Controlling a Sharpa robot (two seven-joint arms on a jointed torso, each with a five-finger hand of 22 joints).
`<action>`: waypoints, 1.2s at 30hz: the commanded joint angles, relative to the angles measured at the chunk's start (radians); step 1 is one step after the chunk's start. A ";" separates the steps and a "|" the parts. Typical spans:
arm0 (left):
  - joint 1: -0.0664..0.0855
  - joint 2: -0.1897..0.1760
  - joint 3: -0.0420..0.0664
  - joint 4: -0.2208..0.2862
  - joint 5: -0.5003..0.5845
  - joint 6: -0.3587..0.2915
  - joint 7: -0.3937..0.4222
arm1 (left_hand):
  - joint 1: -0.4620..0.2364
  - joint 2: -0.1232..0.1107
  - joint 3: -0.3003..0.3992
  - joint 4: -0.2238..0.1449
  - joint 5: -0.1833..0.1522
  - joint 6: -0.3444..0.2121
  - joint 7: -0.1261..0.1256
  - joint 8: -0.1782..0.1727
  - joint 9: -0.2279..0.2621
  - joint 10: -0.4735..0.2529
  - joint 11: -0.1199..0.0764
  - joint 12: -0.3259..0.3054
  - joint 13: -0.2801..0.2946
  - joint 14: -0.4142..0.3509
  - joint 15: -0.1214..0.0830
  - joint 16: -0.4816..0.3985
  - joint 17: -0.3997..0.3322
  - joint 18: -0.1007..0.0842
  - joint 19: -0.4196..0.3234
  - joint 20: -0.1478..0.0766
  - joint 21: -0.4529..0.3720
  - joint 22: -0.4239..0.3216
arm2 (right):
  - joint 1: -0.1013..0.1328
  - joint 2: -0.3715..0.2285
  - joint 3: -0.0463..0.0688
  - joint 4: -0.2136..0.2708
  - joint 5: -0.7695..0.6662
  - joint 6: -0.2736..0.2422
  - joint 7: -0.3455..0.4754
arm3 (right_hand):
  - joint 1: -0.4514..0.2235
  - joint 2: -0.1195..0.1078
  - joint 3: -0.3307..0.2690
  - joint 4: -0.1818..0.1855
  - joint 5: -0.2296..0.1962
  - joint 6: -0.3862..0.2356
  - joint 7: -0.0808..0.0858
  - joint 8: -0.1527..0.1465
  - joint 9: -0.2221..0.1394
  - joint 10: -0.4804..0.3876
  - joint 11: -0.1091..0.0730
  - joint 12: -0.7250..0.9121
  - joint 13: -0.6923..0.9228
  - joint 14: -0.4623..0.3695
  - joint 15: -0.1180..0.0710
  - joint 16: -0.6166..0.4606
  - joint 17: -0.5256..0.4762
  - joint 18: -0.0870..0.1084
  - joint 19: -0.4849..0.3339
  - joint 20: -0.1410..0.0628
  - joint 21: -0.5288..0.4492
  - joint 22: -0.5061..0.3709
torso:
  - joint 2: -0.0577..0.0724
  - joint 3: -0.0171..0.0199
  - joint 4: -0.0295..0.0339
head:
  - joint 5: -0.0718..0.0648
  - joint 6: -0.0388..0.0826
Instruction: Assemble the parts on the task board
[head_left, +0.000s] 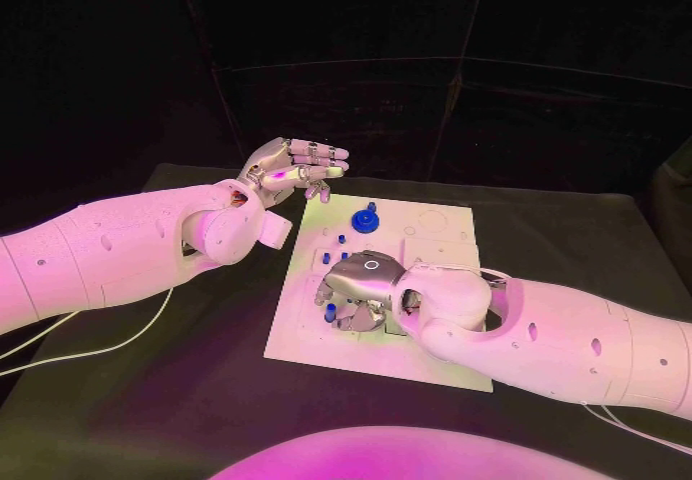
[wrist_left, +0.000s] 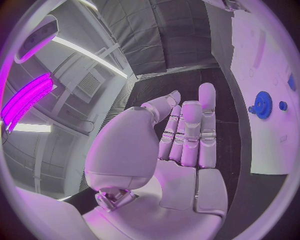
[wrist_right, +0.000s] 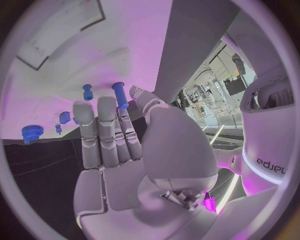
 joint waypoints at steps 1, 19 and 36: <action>0.001 -0.002 0.001 -0.001 0.004 0.015 0.000 | -0.004 0.009 -0.003 -0.005 0.005 -0.005 0.001 0.003 0.000 -0.006 0.002 0.003 -0.002 -0.008 -0.001 -0.002 -0.001 0.007 -0.007 0.001 -0.005 -0.001 | -0.001 -0.021 0.000 0.024 -0.009 -0.136 0.003 | -0.002 0.011 -0.071 0.013 0.013 -0.020 -0.005 -0.003 0.000 -0.023 0.003 0.019 0.000 -0.009 -0.001 -0.029 -0.042 0.009 -0.011 0.002 -0.030 -0.034 | 0.000 0.0015 0.0013 | -0.002 0.003; 0.001 -0.012 0.000 0.002 0.004 0.016 -0.005 | -0.005 0.010 -0.004 -0.005 0.005 -0.005 0.001 0.003 0.000 -0.007 0.002 0.003 -0.002 -0.009 -0.001 -0.002 -0.002 0.007 -0.007 0.001 -0.006 -0.001 | 0.022 -0.425 0.024 0.237 0.420 -0.294 -0.034 | 0.017 0.076 -0.197 0.094 0.039 0.103 -0.039 0.046 0.016 0.340 -0.078 0.287 0.086 0.149 -0.063 0.278 0.358 -0.066 0.267 -0.050 0.230 0.320 | -0.005 -0.0017 -0.0124 | -0.080 0.037; 0.001 -0.013 -0.004 0.014 0.004 0.016 -0.004 | -0.005 0.010 -0.004 -0.005 0.005 -0.005 0.001 0.004 0.000 -0.007 0.002 0.004 -0.002 -0.009 -0.001 -0.002 -0.002 0.007 -0.008 0.001 -0.006 -0.001 | 0.014 -0.599 0.005 0.295 0.387 -0.164 -0.383 | -0.148 0.076 -0.434 0.257 0.034 0.115 -0.082 0.183 0.122 0.393 -0.112 0.975 0.907 0.161 -0.094 0.451 0.609 -0.096 0.335 -0.085 0.339 0.473 | -0.006 -0.0037 -0.0331 | -0.135 0.044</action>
